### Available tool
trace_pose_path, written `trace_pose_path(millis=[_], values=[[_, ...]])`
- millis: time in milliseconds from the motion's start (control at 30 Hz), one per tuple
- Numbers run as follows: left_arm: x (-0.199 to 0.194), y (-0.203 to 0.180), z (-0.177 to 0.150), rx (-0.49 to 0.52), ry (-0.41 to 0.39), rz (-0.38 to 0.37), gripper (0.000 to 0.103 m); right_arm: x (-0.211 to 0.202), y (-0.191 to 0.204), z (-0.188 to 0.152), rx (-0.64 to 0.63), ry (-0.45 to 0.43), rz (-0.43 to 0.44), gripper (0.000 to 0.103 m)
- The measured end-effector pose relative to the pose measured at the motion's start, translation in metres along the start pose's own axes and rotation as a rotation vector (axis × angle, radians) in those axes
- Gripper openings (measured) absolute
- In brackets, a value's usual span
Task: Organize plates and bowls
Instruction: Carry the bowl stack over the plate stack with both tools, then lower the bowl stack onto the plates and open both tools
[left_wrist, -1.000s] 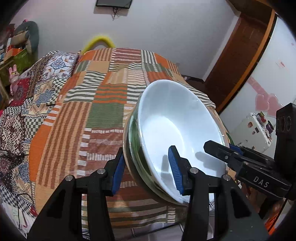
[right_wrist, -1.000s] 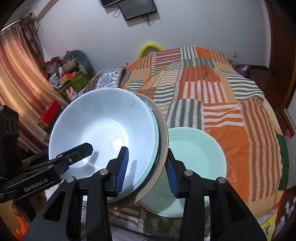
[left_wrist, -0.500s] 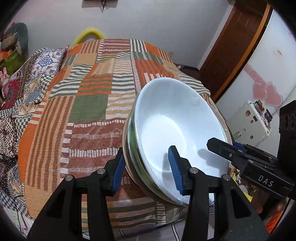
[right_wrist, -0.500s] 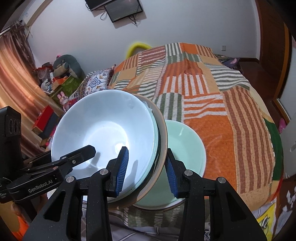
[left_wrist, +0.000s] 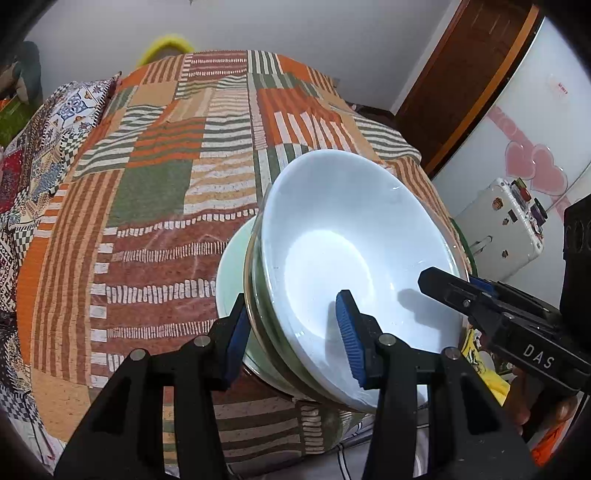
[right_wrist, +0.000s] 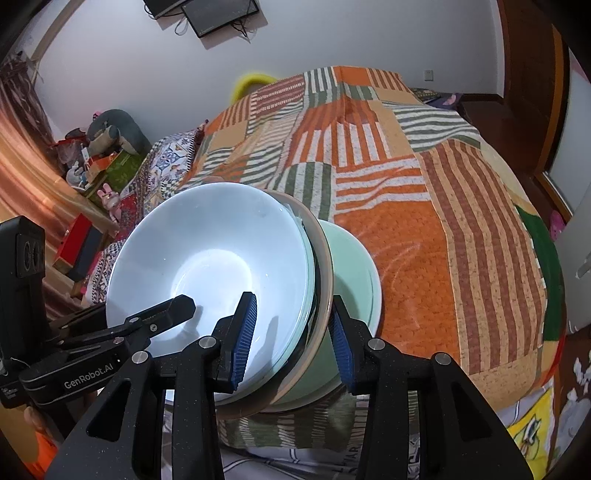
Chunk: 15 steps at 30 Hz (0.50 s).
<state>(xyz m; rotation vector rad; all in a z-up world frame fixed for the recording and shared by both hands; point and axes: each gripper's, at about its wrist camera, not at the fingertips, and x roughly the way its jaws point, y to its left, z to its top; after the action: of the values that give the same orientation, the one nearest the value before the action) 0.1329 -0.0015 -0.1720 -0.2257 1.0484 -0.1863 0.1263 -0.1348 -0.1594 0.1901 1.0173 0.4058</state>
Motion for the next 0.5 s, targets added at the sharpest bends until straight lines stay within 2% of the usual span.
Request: trace_pose_path(millis=[500], values=[[0.017, 0.006, 0.002, -0.018, 0.033, -0.017, 0.047, 0.009, -0.003, -0.002, 0.007, 0.027, -0.013, 0.036]])
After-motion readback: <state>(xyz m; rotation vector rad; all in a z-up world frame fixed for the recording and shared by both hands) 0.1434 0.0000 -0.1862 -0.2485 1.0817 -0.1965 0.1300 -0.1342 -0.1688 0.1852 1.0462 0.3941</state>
